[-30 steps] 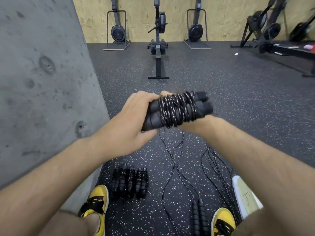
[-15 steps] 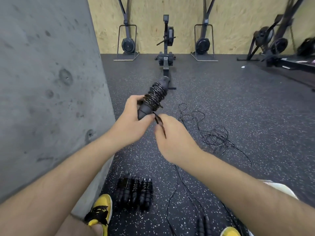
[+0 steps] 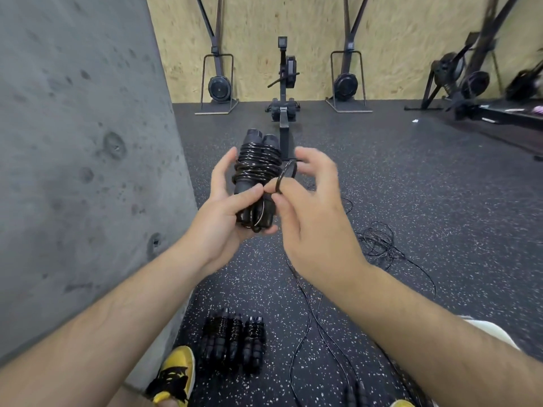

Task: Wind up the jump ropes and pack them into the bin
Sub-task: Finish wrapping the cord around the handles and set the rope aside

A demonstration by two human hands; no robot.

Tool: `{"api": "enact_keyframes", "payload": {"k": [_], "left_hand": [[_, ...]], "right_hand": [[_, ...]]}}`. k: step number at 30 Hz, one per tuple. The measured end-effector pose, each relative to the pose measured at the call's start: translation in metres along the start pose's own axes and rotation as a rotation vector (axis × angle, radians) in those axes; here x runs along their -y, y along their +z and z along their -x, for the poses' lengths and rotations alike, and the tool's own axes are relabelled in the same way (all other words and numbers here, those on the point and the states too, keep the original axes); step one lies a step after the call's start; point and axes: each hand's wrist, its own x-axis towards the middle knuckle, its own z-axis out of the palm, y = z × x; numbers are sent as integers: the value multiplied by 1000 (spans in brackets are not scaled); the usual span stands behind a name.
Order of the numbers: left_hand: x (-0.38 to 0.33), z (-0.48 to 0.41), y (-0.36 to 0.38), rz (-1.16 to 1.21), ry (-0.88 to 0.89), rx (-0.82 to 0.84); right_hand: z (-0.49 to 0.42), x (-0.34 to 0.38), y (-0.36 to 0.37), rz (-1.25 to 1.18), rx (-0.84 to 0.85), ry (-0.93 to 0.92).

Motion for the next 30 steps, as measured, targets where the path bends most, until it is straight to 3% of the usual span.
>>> {"api": "enact_keyframes", "payload": {"k": [6,10,16,30], "left_hand": [[-1,2,5,-29,19,108],[-1,0,2,81,-3,125],[2,-2,-4,37,-2,155],[8,-5,-3,49,-10,213]], "right_hand": [[-3,-7,-5,-230,9,47],[-5,-15,-9,-159,-20,-7],[-10,-25,-22,-70,-58,-89],[-13,-33,-32,43,62,-113]]}}
